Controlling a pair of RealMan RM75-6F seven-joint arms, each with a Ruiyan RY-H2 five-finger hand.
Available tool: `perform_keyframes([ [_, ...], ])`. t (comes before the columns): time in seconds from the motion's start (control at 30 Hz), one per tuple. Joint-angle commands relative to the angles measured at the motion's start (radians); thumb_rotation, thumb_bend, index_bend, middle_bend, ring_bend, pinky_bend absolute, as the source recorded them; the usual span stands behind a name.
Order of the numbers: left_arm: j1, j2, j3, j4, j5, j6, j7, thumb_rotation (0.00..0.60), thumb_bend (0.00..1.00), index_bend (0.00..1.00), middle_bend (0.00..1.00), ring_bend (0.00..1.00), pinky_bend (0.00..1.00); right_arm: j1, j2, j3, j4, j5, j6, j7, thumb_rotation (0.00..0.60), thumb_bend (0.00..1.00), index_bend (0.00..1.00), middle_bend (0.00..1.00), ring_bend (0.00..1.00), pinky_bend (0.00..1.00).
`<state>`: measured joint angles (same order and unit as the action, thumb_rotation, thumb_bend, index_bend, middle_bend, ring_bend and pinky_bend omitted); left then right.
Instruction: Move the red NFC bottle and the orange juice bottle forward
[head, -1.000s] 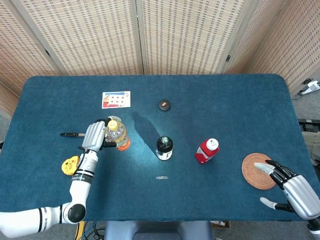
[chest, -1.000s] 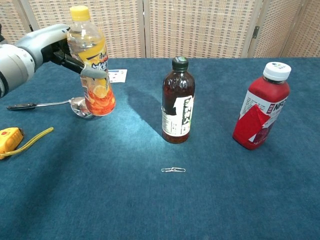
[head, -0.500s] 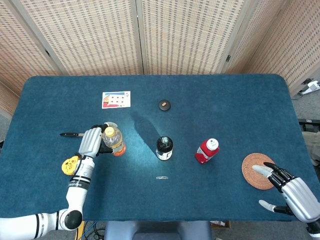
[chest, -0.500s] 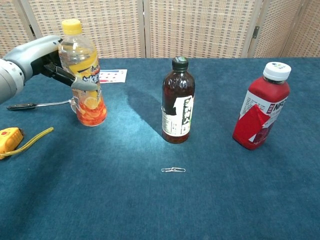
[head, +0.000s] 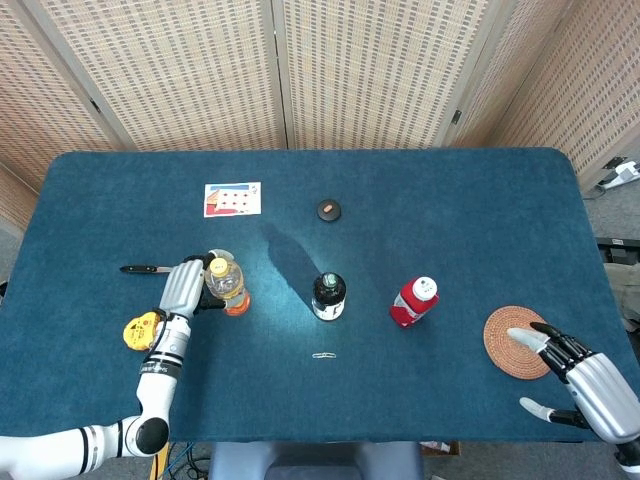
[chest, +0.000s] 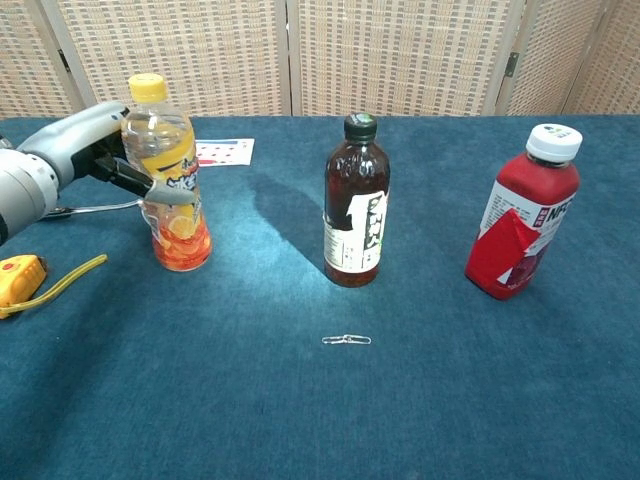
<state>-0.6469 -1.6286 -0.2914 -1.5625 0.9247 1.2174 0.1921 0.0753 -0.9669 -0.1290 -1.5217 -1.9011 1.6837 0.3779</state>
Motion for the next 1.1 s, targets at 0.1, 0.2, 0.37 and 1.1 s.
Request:
perform_keyframes([
  [0.1,0.008,-0.006,0.004,0.022,0.014,-0.016,-0.017,0.6,0.09,0.46,0.45,0.33,0.22,0.001,-0.001,0.0,0.0,0.001,-0.002,0.0,0.6,0.05,0.18,0.24,0.14,0.31],
  [0.2,0.013,-0.002,0.005,0.024,0.02,-0.025,-0.024,0.6,0.09,0.36,0.35,0.29,0.22,0.002,-0.002,0.0,0.0,0.002,-0.005,-0.001,0.6,0.05,0.18,0.24,0.14,0.31],
  [0.37,0.02,0.008,0.005,0.017,0.023,-0.037,-0.026,0.6,0.09,0.21,0.25,0.24,0.22,0.003,-0.002,-0.001,-0.001,0.002,-0.008,-0.004,0.6,0.05,0.18,0.24,0.14,0.31],
  [1.1,0.064,0.105,0.008,-0.143,-0.039,-0.019,0.06,0.6,0.07,0.02,0.04,0.09,0.22,0.001,-0.004,0.0,-0.004,0.005,-0.008,-0.02,0.6,0.05,0.18,0.24,0.14,0.31],
])
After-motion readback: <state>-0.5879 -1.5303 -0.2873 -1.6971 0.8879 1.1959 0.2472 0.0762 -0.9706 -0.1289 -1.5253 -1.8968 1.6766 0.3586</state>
